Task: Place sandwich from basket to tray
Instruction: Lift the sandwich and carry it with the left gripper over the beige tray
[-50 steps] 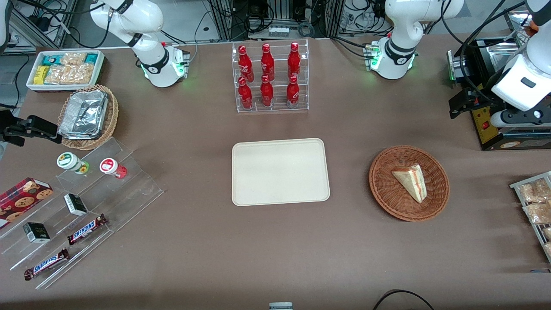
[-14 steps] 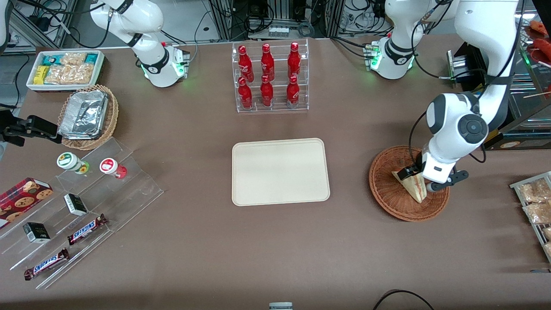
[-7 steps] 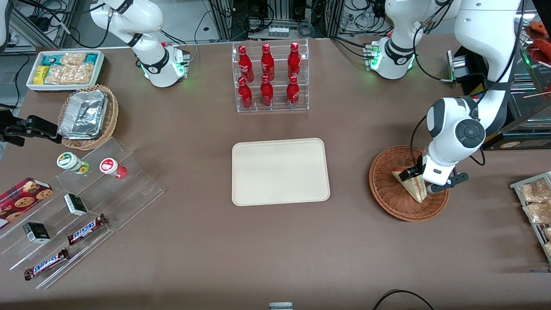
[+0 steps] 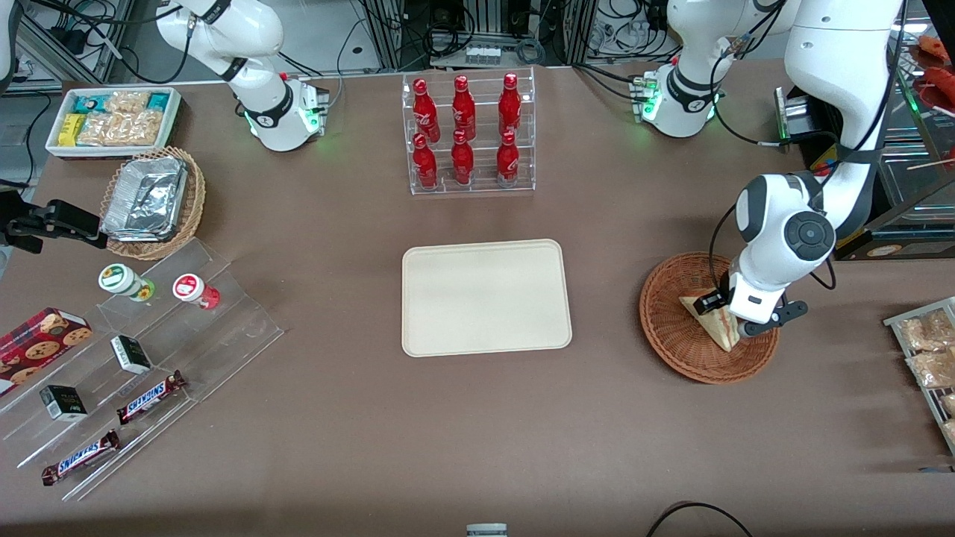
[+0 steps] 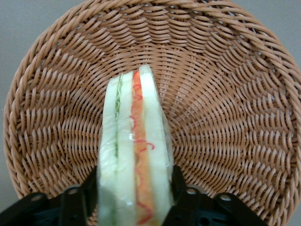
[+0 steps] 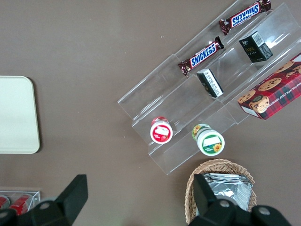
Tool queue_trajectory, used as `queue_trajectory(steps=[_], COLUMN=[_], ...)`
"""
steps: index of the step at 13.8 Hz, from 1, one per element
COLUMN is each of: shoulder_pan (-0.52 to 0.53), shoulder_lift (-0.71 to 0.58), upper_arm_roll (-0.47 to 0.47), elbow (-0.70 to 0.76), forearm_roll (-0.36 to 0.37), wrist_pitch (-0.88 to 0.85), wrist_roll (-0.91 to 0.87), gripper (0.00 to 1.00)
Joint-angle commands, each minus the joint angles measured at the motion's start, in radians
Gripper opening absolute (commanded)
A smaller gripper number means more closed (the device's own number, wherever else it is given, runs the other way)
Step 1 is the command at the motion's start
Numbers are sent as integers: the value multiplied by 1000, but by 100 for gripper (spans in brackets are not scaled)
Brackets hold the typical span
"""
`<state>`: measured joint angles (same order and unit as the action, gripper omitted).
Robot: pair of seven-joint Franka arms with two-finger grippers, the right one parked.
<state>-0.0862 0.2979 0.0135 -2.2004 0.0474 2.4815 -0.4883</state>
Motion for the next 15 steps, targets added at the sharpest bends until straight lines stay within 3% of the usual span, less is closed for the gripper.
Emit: queue_trajectory(steps=[1,5,11,15], shoulder_pan=[-3,-23,-179,-326], shoulder_lift=[-32,-98,-89,-45], upper_arm_roll=[-1,-10,-26,-27], elbow=[1,82,359,401], forearm_roll=[17,20,3,2], wrist_pitch=[-28,-191,-504,-509], wrist_roll=[-30,-16,-32,-32], gripper=[0,0,0,0])
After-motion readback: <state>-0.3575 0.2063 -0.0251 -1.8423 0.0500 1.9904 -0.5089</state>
